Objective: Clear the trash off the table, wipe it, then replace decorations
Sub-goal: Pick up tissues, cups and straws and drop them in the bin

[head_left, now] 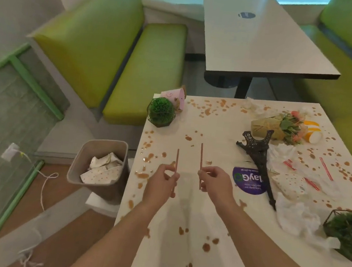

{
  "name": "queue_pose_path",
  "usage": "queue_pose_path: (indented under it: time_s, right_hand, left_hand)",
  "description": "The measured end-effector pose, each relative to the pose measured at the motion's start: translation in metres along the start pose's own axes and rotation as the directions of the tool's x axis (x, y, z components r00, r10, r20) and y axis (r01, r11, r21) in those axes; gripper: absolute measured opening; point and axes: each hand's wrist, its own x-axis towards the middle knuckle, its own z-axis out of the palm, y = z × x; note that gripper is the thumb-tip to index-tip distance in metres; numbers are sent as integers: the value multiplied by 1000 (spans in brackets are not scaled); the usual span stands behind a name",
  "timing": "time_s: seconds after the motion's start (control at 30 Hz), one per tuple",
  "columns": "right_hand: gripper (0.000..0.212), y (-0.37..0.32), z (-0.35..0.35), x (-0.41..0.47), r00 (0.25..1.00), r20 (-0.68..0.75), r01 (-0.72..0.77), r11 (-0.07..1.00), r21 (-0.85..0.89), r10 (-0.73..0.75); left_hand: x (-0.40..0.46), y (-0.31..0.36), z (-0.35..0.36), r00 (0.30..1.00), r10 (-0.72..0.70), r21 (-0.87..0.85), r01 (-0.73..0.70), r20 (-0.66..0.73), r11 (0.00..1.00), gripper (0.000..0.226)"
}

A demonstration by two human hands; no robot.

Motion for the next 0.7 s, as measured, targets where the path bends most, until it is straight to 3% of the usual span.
queue_pose_path:
  time_s: [0.23,0.33,0.53,0.7]
  right_hand:
    - [6,-10,99,-20,991,129,-26,1000,-13,27]
    - [3,-17,147,-22,986,162,-21,998,-52,29]
    - [2,-27,223,-13,981,192,3,986,-165,29]
    - [5,-35,270,2,980,200,53,958,-282,5]
  left_hand:
    - [18,-52,-105,986,-125,-87,116,-107,989,14]
    - [34,-77,-147,968,-180,-48,174,-175,984,11]
    - [74,-103,-201,951,-250,-46,246,-183,968,12]
    - [95,-116,-224,960,-230,127,251,-160,960,39]
